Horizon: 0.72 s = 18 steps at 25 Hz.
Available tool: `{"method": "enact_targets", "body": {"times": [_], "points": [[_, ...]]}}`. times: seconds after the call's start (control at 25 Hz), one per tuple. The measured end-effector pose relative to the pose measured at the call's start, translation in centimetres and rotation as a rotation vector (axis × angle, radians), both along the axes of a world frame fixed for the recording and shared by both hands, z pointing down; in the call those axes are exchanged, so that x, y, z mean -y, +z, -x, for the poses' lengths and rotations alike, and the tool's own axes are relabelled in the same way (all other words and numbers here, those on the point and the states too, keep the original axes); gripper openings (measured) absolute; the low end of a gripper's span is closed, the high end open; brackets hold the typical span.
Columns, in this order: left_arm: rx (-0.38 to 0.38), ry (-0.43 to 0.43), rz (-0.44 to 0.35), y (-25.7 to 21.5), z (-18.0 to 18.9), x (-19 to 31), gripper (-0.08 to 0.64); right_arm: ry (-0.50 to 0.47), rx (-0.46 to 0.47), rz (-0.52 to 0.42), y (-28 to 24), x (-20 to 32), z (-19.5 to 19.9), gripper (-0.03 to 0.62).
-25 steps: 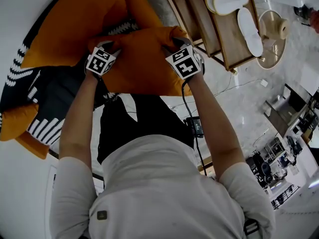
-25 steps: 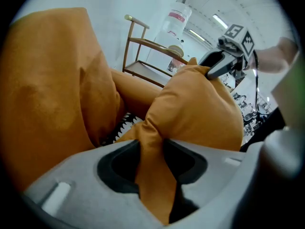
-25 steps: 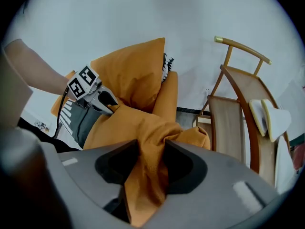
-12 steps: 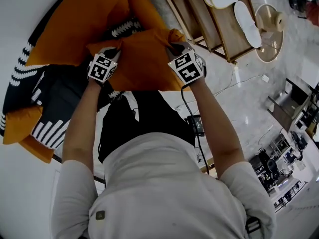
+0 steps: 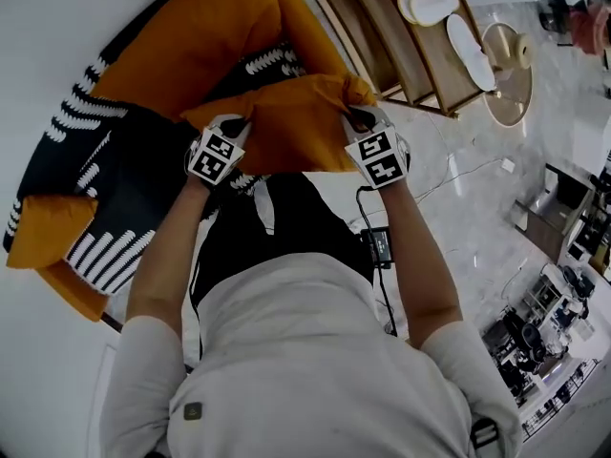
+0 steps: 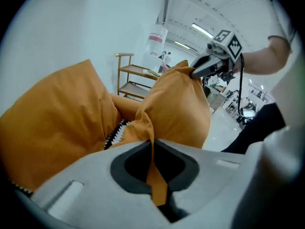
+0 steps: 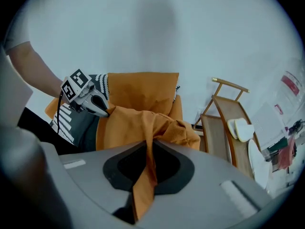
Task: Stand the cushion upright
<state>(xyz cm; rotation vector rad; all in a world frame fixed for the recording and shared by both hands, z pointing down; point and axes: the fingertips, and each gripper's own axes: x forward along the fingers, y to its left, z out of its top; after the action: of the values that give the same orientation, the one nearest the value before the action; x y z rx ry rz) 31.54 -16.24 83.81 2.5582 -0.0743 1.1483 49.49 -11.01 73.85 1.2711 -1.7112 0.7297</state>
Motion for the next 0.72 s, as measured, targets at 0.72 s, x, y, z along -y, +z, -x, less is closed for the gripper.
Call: {"method": "enact_targets", "body": {"times": [0.72], "points": [[-0.104,-0.199,-0.188,-16.6,18.7,-0.8,0.009,-0.103,-0.031,-0.196,-13.1,-3.1,17.5,0.035]]}}
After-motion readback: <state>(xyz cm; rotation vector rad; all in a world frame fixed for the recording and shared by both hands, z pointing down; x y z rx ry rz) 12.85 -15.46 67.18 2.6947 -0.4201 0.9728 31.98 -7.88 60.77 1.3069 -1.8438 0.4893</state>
